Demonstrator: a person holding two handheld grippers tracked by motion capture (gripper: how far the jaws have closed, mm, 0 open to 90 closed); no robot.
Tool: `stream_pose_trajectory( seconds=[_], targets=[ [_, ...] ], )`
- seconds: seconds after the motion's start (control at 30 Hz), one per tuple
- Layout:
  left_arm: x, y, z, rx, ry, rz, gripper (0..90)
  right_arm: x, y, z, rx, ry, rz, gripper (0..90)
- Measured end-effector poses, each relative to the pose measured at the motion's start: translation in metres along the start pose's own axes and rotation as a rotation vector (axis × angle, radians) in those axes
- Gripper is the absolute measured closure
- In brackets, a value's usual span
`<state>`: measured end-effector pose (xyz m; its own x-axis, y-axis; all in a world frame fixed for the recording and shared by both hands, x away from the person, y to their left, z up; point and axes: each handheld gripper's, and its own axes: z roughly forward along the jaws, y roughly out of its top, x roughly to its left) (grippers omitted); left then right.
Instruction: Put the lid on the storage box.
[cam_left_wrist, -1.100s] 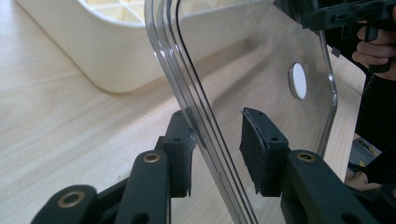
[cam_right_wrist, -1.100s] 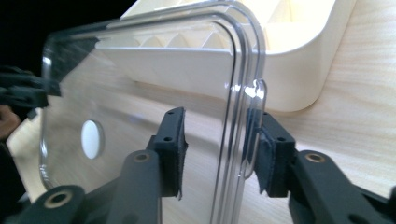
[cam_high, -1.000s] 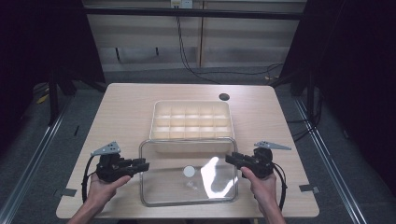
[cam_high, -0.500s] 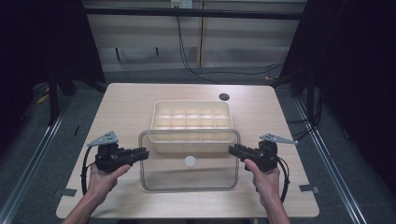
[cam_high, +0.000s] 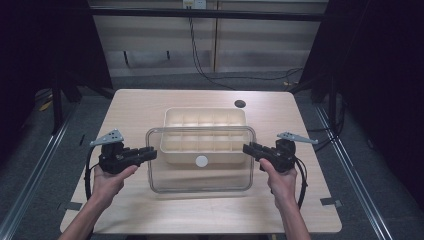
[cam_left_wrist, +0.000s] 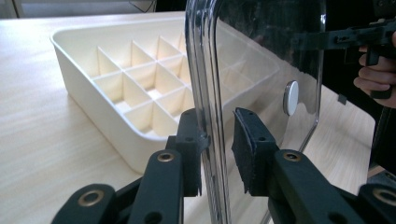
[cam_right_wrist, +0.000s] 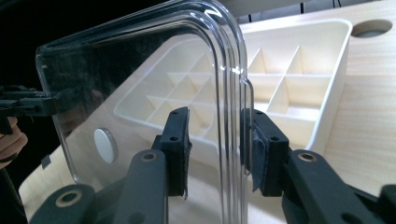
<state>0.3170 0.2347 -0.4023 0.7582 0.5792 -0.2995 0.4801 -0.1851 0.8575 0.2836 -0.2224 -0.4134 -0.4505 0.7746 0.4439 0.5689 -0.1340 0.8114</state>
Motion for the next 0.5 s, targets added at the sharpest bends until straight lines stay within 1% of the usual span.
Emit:
stream_pose_trajectory(
  seconds=[0.03,0.07,0.1,0.13,0.2,0.27,0.4,0.47,0.5],
  targets=[
    [-0.001,0.004,-0.001,-0.008,0.001,0.003,72.6,0.001,0.005,-0.001,-0.014,0.002,-0.004,63.3],
    [-0.001,0.010,-0.002,-0.013,0.004,0.014,72.6,0.001,0.007,-0.001,-0.021,0.005,-0.004,63.3],
    [-0.002,0.013,-0.002,-0.015,0.008,0.017,72.6,0.002,0.010,-0.002,-0.027,0.004,-0.002,63.3],
    [-0.002,0.013,-0.002,-0.015,0.008,0.017,72.5,0.002,0.010,-0.002,-0.027,0.004,-0.002,63.3],
    [-0.002,0.019,-0.002,-0.022,0.011,0.017,72.6,0.002,0.016,-0.002,-0.034,0.004,-0.007,63.3],
    [-0.002,0.021,-0.002,-0.018,0.015,0.023,72.2,0.002,0.020,-0.002,-0.036,0.000,-0.011,63.2],
    [0.000,0.030,0.000,-0.024,0.027,0.038,71.7,0.002,0.032,0.000,-0.041,-0.008,-0.017,62.8],
    [0.000,0.032,0.000,-0.027,0.030,0.041,71.7,0.002,0.034,0.001,-0.042,-0.008,-0.018,62.7],
    [0.002,0.034,0.001,-0.030,0.034,0.041,71.7,0.002,0.039,0.002,-0.049,-0.008,-0.019,62.5]
  ],
)
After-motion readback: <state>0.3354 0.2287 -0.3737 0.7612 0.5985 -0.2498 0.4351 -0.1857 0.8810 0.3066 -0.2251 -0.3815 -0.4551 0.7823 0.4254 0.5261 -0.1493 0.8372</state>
